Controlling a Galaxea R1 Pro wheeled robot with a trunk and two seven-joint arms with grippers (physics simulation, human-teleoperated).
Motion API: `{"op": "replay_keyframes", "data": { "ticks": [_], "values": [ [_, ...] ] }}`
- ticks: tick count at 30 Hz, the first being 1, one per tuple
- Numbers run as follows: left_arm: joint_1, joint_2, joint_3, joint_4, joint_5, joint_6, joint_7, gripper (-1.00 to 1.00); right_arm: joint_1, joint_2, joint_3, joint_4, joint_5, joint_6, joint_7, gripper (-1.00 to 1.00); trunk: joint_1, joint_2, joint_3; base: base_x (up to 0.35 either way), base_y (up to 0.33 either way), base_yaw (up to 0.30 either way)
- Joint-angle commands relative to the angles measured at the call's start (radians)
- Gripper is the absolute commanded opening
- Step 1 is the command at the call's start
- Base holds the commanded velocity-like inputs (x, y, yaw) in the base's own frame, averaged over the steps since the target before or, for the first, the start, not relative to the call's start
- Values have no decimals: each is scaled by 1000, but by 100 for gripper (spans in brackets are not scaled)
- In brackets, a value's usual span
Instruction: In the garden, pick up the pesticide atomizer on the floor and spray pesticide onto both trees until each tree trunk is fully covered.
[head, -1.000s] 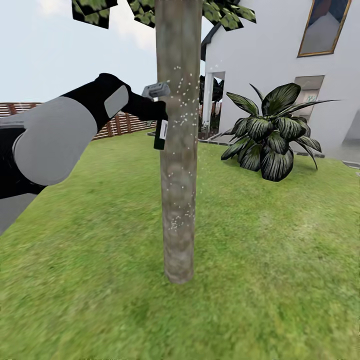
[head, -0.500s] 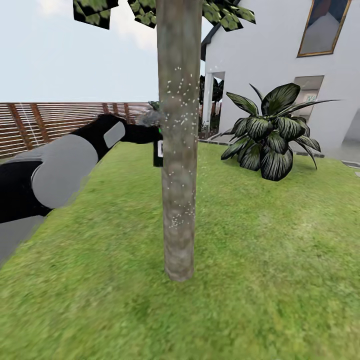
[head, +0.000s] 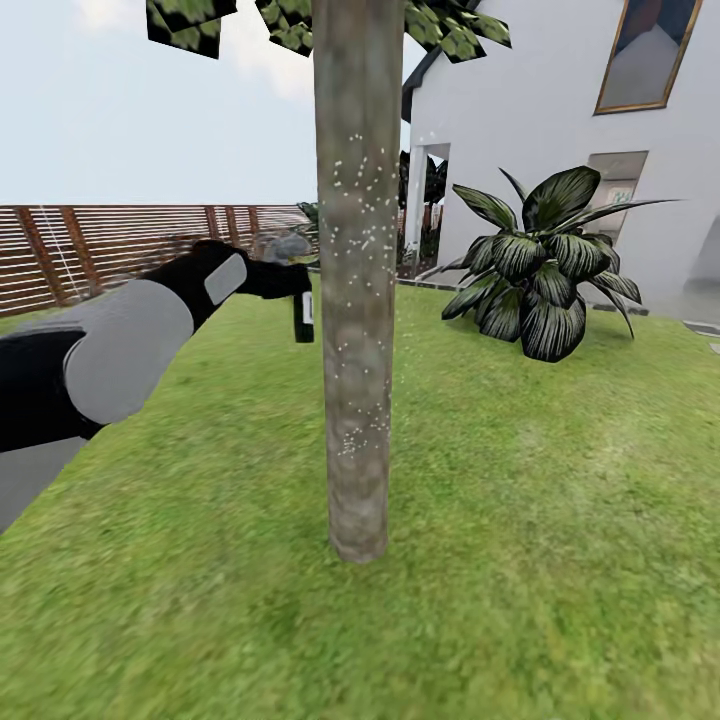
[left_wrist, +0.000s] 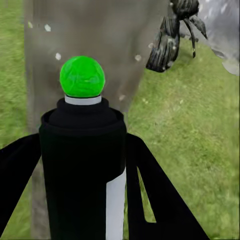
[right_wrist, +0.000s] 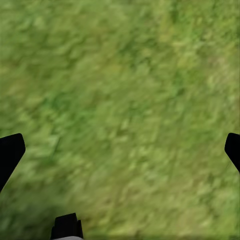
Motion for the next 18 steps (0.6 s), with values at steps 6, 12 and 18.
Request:
{"op": "replay_keyframes", "data": {
  "ticks": [6, 12, 18],
  "values": [
    [54, -101, -5, 1, -3, -5, -40, -100, 0, 0, 0, 0, 0, 0, 0, 100, 0, 0, 0, 0, 0, 0],
    [102, -107, -4, 0, -4, -23, -88, -100, 0, 0, 0, 0, 0, 0, 0, 100, 0, 0, 0, 0, 0, 0],
    [169, -17, -5, -2, -6, -67, -84, -100, 0, 0, 0, 0, 0, 0, 0, 100, 0, 0, 0, 0, 0, 0]
  ]
}}
